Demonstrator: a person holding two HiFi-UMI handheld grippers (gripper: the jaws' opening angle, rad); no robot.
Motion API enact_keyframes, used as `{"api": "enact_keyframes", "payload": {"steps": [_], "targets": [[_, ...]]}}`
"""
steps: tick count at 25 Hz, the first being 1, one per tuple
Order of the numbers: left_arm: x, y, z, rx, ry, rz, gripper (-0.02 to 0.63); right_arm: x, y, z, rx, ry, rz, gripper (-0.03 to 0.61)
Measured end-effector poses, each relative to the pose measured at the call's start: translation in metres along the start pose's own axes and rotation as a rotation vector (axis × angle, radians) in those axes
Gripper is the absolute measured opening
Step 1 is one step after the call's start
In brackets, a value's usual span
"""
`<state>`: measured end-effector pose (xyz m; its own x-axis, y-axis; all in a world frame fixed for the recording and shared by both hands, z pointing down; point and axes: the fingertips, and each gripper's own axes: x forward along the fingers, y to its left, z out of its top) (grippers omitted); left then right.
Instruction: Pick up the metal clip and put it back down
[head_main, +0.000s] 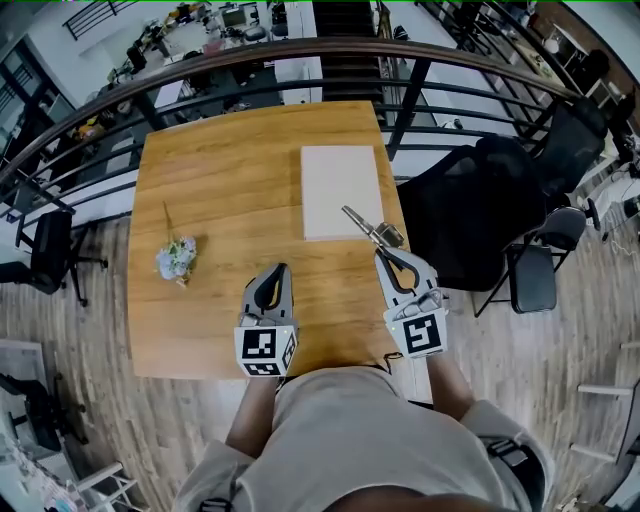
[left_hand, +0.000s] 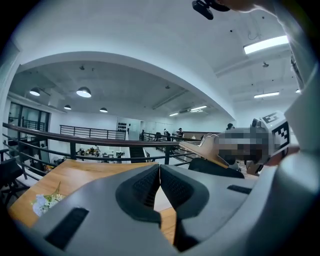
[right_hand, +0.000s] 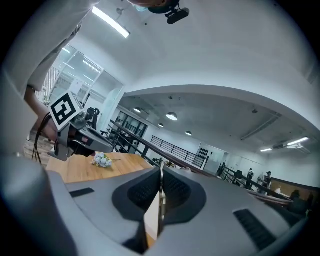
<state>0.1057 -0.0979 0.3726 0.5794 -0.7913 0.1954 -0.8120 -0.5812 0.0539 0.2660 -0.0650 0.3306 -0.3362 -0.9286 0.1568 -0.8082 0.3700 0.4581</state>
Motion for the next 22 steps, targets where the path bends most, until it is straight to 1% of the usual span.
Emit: {"api": "enact_keyframes", "payload": {"steps": [4, 9, 13, 16, 22], "targets": [[-0.007, 0.002, -0.005, -0.023, 0.007, 0.025, 0.025, 0.003, 0.012, 0.004, -0.007, -0.012, 0.048, 0.037], [-0.023, 0.015, -0.006, -0.039, 0.021, 0.084, 0.025, 0.016, 0.031, 0.015, -0.010, -0.027, 0.133, 0.037], [-0.037, 0.028, -0.011, -0.054, 0.031, 0.146, 0.025, 0.029, 0.049, 0.022, -0.014, -0.053, 0.206, 0.037], [-0.050, 0.042, -0.023, -0.064, 0.037, 0.195, 0.025, 0.042, 0.071, 0.022, -0.008, -0.076, 0.261, 0.037], [-0.081, 0.072, -0.041, -0.096, 0.055, 0.316, 0.025, 0.068, 0.113, 0.030, -0.019, -0.120, 0.385, 0.037]]}}
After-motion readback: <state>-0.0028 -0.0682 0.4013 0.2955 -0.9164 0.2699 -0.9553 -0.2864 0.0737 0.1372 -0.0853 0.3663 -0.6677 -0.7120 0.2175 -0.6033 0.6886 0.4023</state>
